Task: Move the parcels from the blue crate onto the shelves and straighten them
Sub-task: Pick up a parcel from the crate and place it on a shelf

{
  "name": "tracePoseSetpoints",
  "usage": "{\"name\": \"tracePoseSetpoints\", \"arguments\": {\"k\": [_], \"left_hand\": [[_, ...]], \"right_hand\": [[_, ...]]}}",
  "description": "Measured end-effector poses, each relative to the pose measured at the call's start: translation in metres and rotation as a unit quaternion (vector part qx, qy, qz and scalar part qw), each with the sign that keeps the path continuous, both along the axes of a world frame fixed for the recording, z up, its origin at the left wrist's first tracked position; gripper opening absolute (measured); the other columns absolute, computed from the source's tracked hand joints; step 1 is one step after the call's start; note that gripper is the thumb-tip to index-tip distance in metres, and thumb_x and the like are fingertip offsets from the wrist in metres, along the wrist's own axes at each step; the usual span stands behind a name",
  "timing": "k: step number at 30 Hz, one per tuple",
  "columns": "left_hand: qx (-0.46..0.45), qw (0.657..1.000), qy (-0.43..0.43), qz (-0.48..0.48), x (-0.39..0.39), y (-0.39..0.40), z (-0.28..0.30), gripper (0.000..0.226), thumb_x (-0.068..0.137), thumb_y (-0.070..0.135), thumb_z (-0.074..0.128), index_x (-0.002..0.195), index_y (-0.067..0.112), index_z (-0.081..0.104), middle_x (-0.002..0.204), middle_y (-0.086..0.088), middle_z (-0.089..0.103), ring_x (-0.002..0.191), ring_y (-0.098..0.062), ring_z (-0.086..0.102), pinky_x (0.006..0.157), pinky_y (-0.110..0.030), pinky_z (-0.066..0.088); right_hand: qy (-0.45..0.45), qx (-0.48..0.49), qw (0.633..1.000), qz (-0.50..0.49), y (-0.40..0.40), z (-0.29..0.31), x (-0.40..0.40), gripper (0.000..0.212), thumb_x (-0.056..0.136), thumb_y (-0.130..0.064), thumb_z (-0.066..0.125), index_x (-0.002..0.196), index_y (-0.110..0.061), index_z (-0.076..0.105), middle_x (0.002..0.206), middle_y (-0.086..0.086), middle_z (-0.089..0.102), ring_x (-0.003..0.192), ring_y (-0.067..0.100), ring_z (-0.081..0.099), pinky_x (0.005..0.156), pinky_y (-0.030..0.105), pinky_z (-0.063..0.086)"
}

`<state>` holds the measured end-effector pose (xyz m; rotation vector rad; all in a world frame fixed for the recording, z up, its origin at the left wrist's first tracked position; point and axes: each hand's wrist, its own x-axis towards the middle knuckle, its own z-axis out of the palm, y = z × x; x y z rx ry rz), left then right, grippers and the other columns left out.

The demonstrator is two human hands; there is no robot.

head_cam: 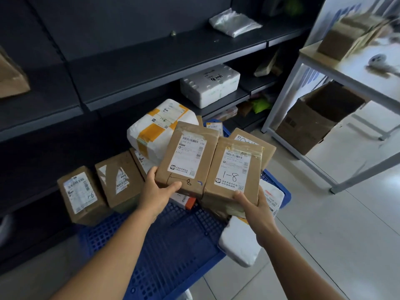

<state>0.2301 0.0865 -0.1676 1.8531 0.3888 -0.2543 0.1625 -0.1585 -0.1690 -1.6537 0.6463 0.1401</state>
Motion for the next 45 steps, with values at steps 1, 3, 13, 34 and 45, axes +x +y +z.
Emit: {"name": "tracePoseSetpoints", "arguments": {"k": [1, 3, 13, 34, 45], "left_hand": [[-0.003, 1.0, -0.014, 0.014, -0.009, -0.002, 0.006, 0.072, 0.078, 0.022, 0.079, 0.138, 0.024, 0.039, 0.116, 0.007, 0.061, 0.106, -0.011, 0.057, 0.093, -0.033, 0.047], [-0.008, 0.998, -0.037, 0.045, -0.029, -0.007, 0.019, 0.075, 0.078, 0.023, 0.079, 0.14, 0.026, 0.037, 0.117, 0.008, 0.059, 0.107, -0.011, 0.056, 0.091, -0.03, 0.045], [-0.008, 0.972, -0.11, 0.209, -0.158, -0.028, 0.072, 0.08, 0.076, 0.025, 0.08, 0.141, 0.034, 0.034, 0.123, 0.009, 0.058, 0.111, -0.011, 0.057, 0.098, -0.034, 0.046], [0.05, 0.817, -0.193, 0.542, -0.481, 0.066, 0.155, 0.057, 0.078, 0.016, 0.077, 0.117, 0.041, 0.045, 0.109, 0.01, 0.065, 0.099, -0.009, 0.063, 0.082, -0.028, 0.051], [0.095, 0.713, -0.185, 0.67, -0.718, 0.12, 0.169, 0.053, 0.075, 0.019, 0.078, 0.109, 0.043, 0.046, 0.107, 0.01, 0.064, 0.095, -0.007, 0.062, 0.079, -0.031, 0.053]], "right_hand": [[-0.009, 0.003, 1.0, 0.007, -0.003, 0.005, -0.002, 0.053, 0.082, -0.049, 0.068, 0.128, -0.043, 0.043, 0.11, -0.02, 0.062, 0.102, 0.008, 0.06, 0.092, 0.04, 0.048], [-0.026, 0.015, 0.999, 0.025, -0.009, 0.014, -0.007, 0.058, 0.08, -0.05, 0.069, 0.131, -0.041, 0.043, 0.113, -0.017, 0.063, 0.104, 0.011, 0.06, 0.094, 0.043, 0.049], [-0.103, 0.014, 0.983, 0.149, -0.027, 0.067, -0.051, 0.058, 0.082, -0.05, 0.067, 0.133, -0.044, 0.039, 0.118, -0.019, 0.059, 0.098, 0.001, 0.056, 0.086, 0.034, 0.047], [-0.163, 0.078, 0.85, 0.494, 0.168, 0.148, -0.217, 0.057, 0.083, -0.05, 0.067, 0.132, -0.049, 0.038, 0.113, -0.02, 0.058, 0.101, 0.006, 0.055, 0.089, 0.037, 0.045], [-0.16, 0.11, 0.761, 0.619, 0.291, 0.168, -0.418, 0.049, 0.083, -0.046, 0.068, 0.127, -0.048, 0.045, 0.103, -0.026, 0.061, 0.095, -0.002, 0.056, 0.085, 0.03, 0.042]]}}
